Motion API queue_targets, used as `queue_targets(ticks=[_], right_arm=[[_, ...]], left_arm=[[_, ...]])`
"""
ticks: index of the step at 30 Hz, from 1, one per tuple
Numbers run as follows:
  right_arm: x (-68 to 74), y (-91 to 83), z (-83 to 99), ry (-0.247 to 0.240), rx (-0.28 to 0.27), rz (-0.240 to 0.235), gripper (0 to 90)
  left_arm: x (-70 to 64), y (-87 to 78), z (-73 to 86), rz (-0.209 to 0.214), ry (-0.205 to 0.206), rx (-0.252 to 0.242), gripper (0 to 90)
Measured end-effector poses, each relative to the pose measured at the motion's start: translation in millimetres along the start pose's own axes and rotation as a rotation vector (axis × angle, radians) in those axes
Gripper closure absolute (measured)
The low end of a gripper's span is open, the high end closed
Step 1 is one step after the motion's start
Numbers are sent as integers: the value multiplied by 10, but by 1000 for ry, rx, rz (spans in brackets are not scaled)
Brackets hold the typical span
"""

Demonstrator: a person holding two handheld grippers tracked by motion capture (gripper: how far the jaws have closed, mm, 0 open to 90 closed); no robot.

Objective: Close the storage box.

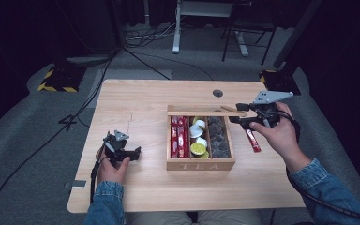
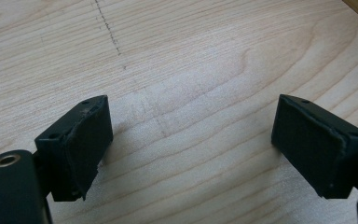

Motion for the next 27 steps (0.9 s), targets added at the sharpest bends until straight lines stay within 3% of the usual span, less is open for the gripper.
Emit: queue_targets(ticks=[19, 27], right_arm=[[264, -15, 290, -106, 26, 41, 347], [337, -5, 432, -101, 49, 38, 310]], left_arm=[[-3, 1, -1, 0, -2, 0, 128], [-2, 1, 0, 1, -1, 0, 128]])
Point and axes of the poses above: each handheld gripper's, and its own axes: y roughly forward along the jaws, z roughly out of its underside, x roughly to its left, the point moved 9 cm from there along y, roughly forward along the jaws, and after that the axes turned 3 degrees about x, right-handed, at the moved point
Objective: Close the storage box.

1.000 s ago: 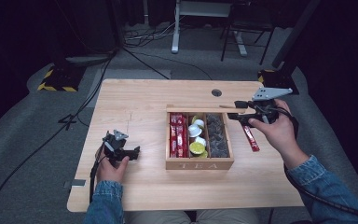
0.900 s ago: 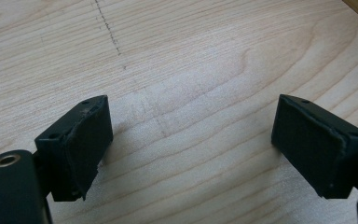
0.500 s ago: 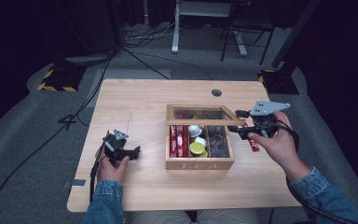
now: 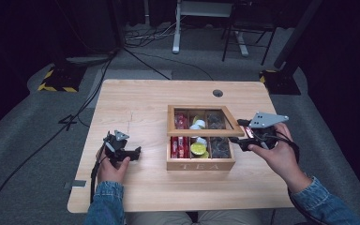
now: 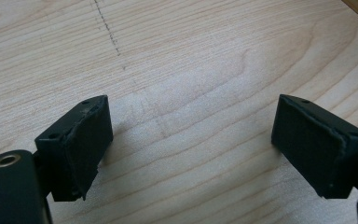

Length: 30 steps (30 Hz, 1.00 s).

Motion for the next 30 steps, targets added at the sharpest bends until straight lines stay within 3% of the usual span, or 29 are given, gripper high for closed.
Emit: queue_targets(ticks=[30], right_arm=[[316, 80, 441, -61, 90, -21, 312]], left_arm=[[0, 0, 0, 0, 0, 0, 128]])
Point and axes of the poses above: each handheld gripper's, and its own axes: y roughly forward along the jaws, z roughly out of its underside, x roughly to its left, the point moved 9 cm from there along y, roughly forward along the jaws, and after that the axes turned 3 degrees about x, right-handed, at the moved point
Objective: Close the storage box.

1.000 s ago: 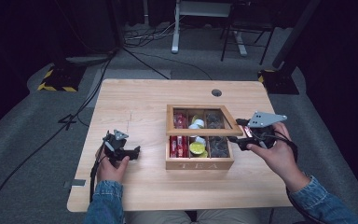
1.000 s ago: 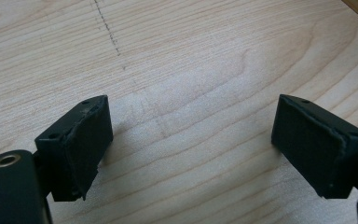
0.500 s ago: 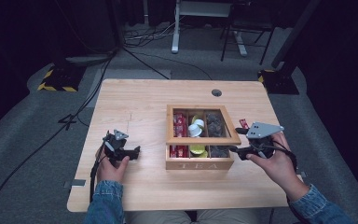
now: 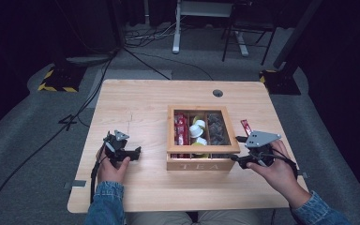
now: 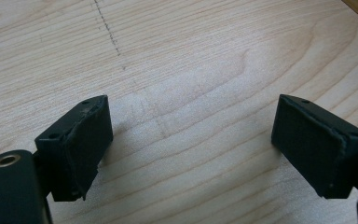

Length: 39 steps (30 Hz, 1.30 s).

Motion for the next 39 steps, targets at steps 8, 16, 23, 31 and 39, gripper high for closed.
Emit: queue_targets(ticks=[8, 16, 23, 31, 39], right_arm=[[40, 54, 67, -25, 33, 7, 310], [66, 104, 123, -57, 64, 18, 310], [77, 153, 203, -25, 101, 0, 308], [105, 166, 230, 59, 105, -59, 326], [67, 108, 145, 128, 44, -99, 313]], left_arm=[[0, 0, 0, 0, 0, 0, 128], [0, 0, 0, 0, 0, 0, 128], [0, 0, 0, 0, 0, 0, 128], [2, 3, -5, 0, 6, -1, 128], [2, 3, -5, 0, 6, -1, 127]])
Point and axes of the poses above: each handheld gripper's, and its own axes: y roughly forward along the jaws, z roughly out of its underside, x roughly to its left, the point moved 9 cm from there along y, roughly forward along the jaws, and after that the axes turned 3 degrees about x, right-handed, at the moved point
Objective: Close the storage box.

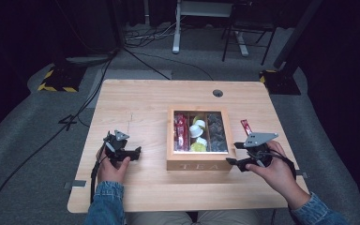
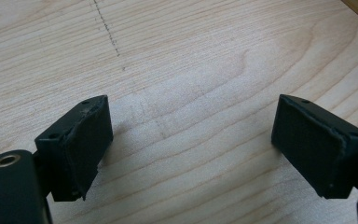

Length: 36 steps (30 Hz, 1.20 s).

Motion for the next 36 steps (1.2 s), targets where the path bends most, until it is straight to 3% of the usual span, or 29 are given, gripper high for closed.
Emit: queue_targets(ticks=[6, 19, 27, 31, 36], right_arm=[[-217, -129, -88, 64, -56, 20, 307], [-900, -375, -80, 197, -139, 112, 298], [-1310, -418, 136, 261, -125, 175, 297], [-1486, -389, 260, 263, -95, 208, 297], [-1696, -315, 438, 303, -74, 228, 296]], left_arm=[[-5, -2, 2, 1, -5, 0, 128], [17, -35, 38, 30, 37, 1, 130], [9, -45, 53, 17, 18, 0, 129], [9, -47, 54, 13, 14, -2, 129], [9, -46, 54, 12, 13, -2, 127]])
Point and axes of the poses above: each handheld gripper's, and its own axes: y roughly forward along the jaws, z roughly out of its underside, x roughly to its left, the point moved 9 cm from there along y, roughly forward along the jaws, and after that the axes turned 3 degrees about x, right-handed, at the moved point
